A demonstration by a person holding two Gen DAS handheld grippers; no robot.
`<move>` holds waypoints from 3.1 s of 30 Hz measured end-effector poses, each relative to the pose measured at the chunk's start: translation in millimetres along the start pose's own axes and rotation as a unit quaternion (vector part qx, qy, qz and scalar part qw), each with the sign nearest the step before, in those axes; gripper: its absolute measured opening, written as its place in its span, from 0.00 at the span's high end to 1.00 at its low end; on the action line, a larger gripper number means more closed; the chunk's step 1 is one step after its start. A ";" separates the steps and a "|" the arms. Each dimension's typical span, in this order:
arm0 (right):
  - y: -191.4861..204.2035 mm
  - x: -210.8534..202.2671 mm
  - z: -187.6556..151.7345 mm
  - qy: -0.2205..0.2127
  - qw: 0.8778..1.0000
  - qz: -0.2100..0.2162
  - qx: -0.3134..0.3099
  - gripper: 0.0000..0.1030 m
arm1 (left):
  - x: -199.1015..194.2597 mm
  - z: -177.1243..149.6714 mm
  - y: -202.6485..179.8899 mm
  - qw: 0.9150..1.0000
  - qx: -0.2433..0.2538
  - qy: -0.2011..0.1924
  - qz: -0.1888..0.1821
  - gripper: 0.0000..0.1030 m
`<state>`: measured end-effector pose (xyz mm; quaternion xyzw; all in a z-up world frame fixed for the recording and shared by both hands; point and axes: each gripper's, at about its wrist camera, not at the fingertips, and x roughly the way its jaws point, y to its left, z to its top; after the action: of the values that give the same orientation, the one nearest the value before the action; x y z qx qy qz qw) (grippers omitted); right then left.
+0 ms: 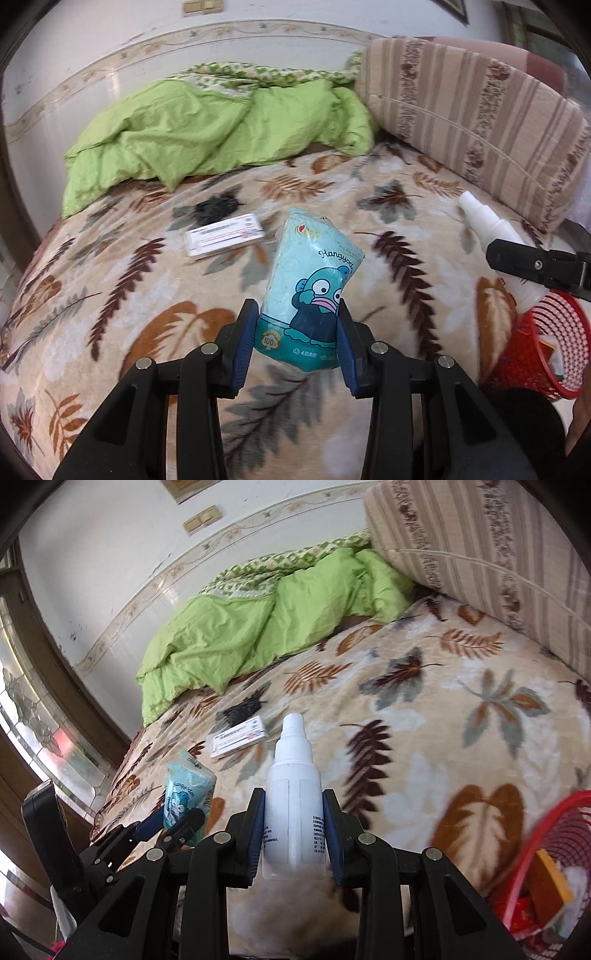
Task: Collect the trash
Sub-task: 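Carry the packet and spray bottle over the red basket and open both tools, then move both empty tools back to the white box and black bag, then grasp the white medicine box with the left tool while the right grasps the black plastic bag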
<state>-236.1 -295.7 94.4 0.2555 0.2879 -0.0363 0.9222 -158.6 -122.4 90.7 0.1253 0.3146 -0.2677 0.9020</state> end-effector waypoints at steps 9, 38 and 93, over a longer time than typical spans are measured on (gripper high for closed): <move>-95.7 -93.1 -4.2 -0.045 0.993 -0.088 0.071 0.69 | -12.4 21.0 -105.2 0.984 0.078 0.031 -0.158 0.61; -110.7 -78.1 9.5 0.004 0.995 -0.049 0.088 0.52 | 32.4 62.1 -56.9 0.984 0.032 0.079 -0.157 0.39; 85.1 309.4 132.2 0.190 0.979 0.059 0.037 0.45 | 109.5 33.4 195.0 0.963 -0.213 0.061 0.155 0.47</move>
<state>107.3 -262.1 55.7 0.3080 0.4405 0.0572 0.8413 39.7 -18.9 58.2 -0.0069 0.3952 -0.0436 0.9175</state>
